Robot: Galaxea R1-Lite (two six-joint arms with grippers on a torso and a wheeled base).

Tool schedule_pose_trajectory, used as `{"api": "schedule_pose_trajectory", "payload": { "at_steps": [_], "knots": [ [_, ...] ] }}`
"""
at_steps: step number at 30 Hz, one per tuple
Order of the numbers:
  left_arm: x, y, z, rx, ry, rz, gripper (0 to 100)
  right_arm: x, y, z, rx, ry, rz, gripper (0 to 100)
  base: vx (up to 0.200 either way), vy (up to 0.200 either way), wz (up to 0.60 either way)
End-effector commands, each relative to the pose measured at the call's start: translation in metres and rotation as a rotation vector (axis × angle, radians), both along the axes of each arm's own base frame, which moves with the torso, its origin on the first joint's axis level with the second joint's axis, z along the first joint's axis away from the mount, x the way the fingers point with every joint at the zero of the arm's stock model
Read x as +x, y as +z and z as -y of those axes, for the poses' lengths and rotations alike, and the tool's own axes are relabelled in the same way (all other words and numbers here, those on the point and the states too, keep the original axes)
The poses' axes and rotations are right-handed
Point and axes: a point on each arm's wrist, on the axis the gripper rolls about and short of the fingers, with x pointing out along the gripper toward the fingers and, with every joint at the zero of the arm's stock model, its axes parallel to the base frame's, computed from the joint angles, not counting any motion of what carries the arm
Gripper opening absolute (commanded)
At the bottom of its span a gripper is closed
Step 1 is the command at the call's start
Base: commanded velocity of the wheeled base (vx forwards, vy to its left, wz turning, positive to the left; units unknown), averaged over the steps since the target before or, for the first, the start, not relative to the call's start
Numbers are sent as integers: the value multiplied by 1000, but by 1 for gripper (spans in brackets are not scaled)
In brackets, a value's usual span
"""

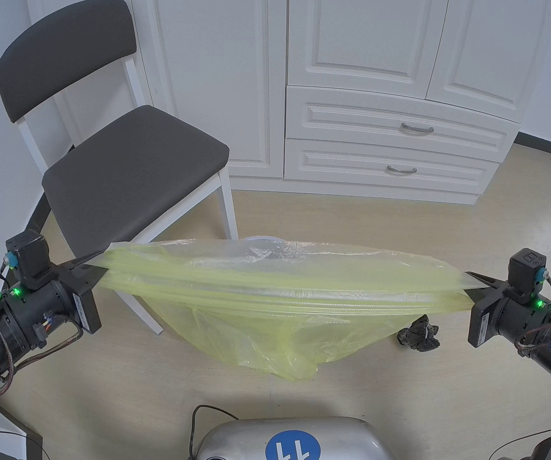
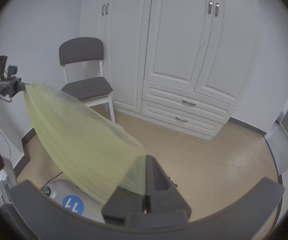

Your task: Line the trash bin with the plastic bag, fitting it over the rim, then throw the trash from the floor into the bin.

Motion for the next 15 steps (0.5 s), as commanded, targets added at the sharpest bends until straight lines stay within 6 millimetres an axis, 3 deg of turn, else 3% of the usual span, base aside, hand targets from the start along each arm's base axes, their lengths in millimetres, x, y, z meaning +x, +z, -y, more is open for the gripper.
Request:
{"api": "schedule_pose_trajectory", "payload": {
  "at_steps": [1,7,15],
  "knots": [
    [24,-5,12,7,-12,-2,0,9,-10,-7,-2,0,-14,0,0,0,0],
    [46,-10,30,-24,-41,72,0,20,-10,-18,41,8,31,0,0,0,0],
    [51,-6,54,-83,-95,178,0,34,-12,-45,149,59,152,0,0,0,0]
  ]
}}
